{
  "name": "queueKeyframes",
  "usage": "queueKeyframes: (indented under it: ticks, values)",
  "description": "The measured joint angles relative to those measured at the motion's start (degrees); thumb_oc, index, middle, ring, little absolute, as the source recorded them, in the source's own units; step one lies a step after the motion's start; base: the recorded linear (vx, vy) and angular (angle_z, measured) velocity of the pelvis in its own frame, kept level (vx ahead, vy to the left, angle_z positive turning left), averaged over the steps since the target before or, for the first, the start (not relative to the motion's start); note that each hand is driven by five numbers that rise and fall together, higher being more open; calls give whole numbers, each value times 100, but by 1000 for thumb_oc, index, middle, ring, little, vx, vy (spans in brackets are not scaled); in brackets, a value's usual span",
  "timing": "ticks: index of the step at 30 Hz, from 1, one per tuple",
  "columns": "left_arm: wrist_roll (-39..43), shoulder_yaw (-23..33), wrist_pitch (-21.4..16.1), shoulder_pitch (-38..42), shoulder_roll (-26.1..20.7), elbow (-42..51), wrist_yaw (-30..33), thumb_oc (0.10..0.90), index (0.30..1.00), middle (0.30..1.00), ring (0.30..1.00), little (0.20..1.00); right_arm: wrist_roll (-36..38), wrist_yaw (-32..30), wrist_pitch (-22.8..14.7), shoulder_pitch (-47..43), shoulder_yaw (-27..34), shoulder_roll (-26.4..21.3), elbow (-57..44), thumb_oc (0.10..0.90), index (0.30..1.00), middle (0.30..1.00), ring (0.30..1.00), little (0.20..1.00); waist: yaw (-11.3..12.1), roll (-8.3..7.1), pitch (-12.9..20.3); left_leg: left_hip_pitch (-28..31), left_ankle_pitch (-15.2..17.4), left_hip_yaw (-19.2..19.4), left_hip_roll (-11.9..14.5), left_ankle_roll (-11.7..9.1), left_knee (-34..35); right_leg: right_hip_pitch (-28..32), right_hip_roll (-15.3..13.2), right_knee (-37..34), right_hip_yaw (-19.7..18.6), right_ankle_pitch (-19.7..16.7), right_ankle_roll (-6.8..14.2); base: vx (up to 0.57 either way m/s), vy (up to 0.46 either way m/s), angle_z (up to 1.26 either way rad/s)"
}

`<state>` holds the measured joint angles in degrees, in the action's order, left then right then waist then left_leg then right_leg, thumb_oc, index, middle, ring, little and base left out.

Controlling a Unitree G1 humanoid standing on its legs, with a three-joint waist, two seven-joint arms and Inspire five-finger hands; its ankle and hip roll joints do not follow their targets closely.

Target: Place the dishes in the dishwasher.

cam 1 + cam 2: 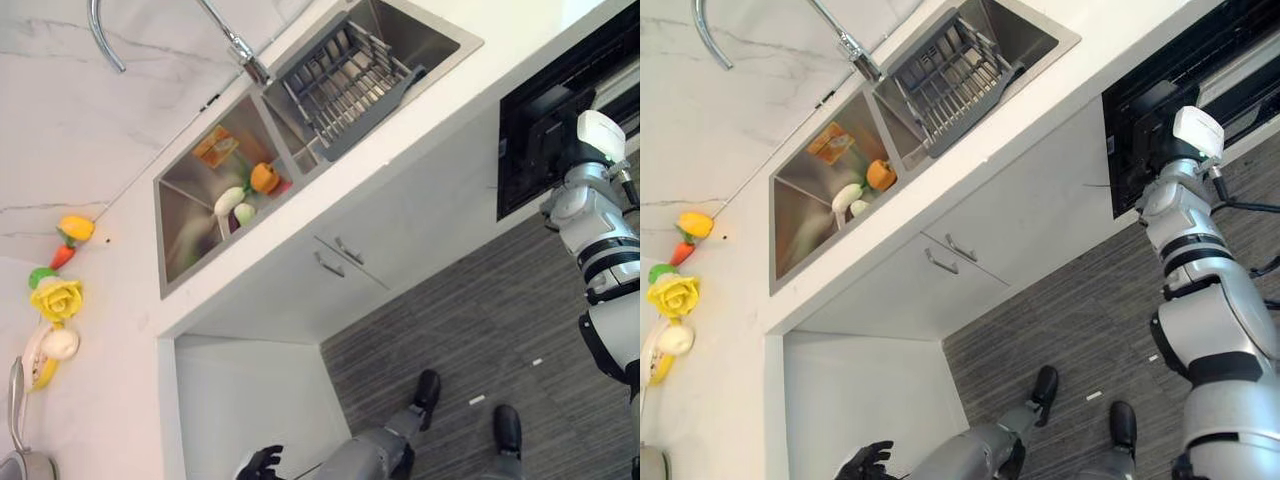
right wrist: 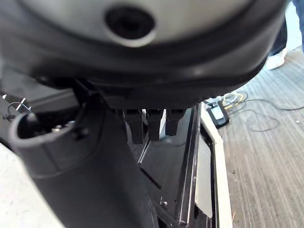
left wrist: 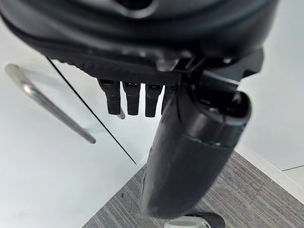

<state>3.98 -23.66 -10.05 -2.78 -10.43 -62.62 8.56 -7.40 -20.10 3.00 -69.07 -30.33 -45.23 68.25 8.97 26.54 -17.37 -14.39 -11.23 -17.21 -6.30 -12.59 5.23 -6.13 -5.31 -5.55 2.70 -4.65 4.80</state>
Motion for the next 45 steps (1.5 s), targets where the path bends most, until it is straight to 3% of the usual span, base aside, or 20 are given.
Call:
queueKeyframes:
  ticks: [4,7,16,24,27,30,32,33,34,35,36,37,38,39,40,41,42,43,45]
  values:
    - [-9,-57,-94,3,-58,47,-47,800,900,900,900,900,307,-280,-125,-40,758,-109,-389,800,900,900,900,900,252,3,2,-230,-542,113,-301,-56,-55,-490,-345,525,-270,359,151,-18,40,-18]
    - [-10,-66,-84,20,-105,38,-48,800,900,900,900,900,466,-644,-335,-120,969,-170,-503,800,900,900,900,900,421,3,3,-448,-912,313,-608,175,-220,-777,-623,837,-500,493,265,-11,-6,-16]
    - [-1,-66,-159,297,-248,36,-58,800,900,900,900,900,532,-775,-378,-250,721,-183,-724,800,900,900,900,900,465,9,9,-587,-918,420,-653,182,-317,-940,-699,1015,-558,667,307,13,18,-3]
    - [158,-62,-275,414,-271,186,-156,800,900,900,900,900,786,-688,-373,-573,675,-479,-594,800,900,900,900,900,588,24,24,-782,-1106,591,-769,403,-394,-983,-816,980,-381,657,291,63,25,12]
    - [223,-59,-204,412,-271,238,-155,800,900,900,900,900,783,-859,-373,-566,660,-437,-615,800,900,900,900,900,540,26,27,-795,-1106,619,-823,403,-393,-986,-865,970,-393,656,293,40,0,2]
    - [302,93,-202,439,-266,414,-142,800,900,900,900,900,879,-899,-364,-396,597,-472,-850,800,900,900,900,900,265,25,25,-796,-1106,643,-818,403,-302,-981,-827,988,-170,668,311,-35,-51,35]
    - [317,113,-182,479,-248,457,-132,800,900,900,900,900,953,-939,-358,339,892,-496,-1664,800,900,900,900,900,20,19,18,-774,-1106,648,-776,403,-220,-930,-729,1002,-80,700,338,-46,-61,37]
    - [317,113,-182,479,-248,457,-132,800,900,900,900,900,953,-939,-358,339,892,-496,-1664,800,900,900,900,900,20,19,18,-774,-1106,648,-776,403,-220,-930,-729,1002,-80,700,338,-25,-59,27]
    - [316,65,-90,631,-176,501,-77,800,900,900,900,900,1007,-1016,-377,1148,1111,-607,-2398,800,900,900,900,900,-96,-68,-56,-811,-1098,576,-734,413,-291,-1104,-683,1312,-58,791,348,3,-50,53]
    - [305,338,57,780,-13,428,26,800,900,900,900,900,1021,-1079,-760,2894,2092,-378,-3754,800,900,900,900,900,-411,-147,-123,-911,-1091,437,-677,410,-398,-1359,-521,1522,-173,1221,263,31,-83,90]
    - [306,584,-14,815,78,464,59,800,900,900,900,900,963,-1121,-1163,3904,2555,45,-4120,800,900,900,900,900,-626,-289,-241,-837,-1079,451,-591,405,-253,-1296,-400,1256,-163,833,271,13,-97,85]
    - [302,610,16,866,87,485,42,800,900,900,900,900,997,-1122,-1302,4631,2874,534,-3839,800,900,900,900,900,-738,-472,-391,-762,-823,609,-390,385,-169,-1227,-220,1145,-82,688,294,35,-114,25]
    - [296,633,44,860,79,472,-8,800,900,900,900,900,1201,-1063,-1262,5047,3132,1059,-3117,800,900,900,900,900,-662,-557,-459,-592,-280,839,-122,342,-147,-1105,31,1114,-89,617,187,7,-82,-11]
    - [296,633,44,860,79,472,-8,800,900,900,900,900,1201,-1063,-1262,5047,3132,1059,-3117,800,900,900,900,900,-662,-557,-459,-592,-280,839,-122,342,-147,-1105,31,1114,-89,617,187,4,-49,-37]
    - [269,644,74,810,80,425,-49,800,900,900,900,900,1774,-970,-1089,5357,3613,1564,-2183,800,900,900,900,900,-751,-812,-657,-410,-38,935,51,421,-11,-1080,206,1165,-145,637,166,0,-45,-20]
    - [259,674,129,801,44,381,-42,800,900,900,900,900,2235,-968,-1151,5532,4215,1961,-1486,800,900,900,900,900,-773,-910,-733,-361,-2,971,41,458,-19,-1116,206,1371,-157,722,88,2,-70,-29]
    - [235,688,166,676,37,277,-74,800,900,900,900,900,2778,-1026,-899,5587,4929,2221,-853,800,900,900,900,900,-1001,-1086,-862,-329,7,1037,73,476,-5,-1088,218,1351,-166,695,135,35,-99,-48]
    - [212,708,283,714,46,-4,-125,800,900,900,900,900,3007,-1095,-912,5928,4616,2176,-355,800,900,900,900,900,-1049,-1198,-944,-231,8,1220,90,493,-5,-1030,230,1317,-331,616,135,30,-104,-53]
    - [219,1059,415,728,39,-295,-113,800,900,900,900,900,3014,-858,-978,6497,4208,2116,46,800,900,900,900,900,-1282,-1313,-997,67,44,1230,111,595,-3,-588,256,986,-363,503,159,38,-92,-35]
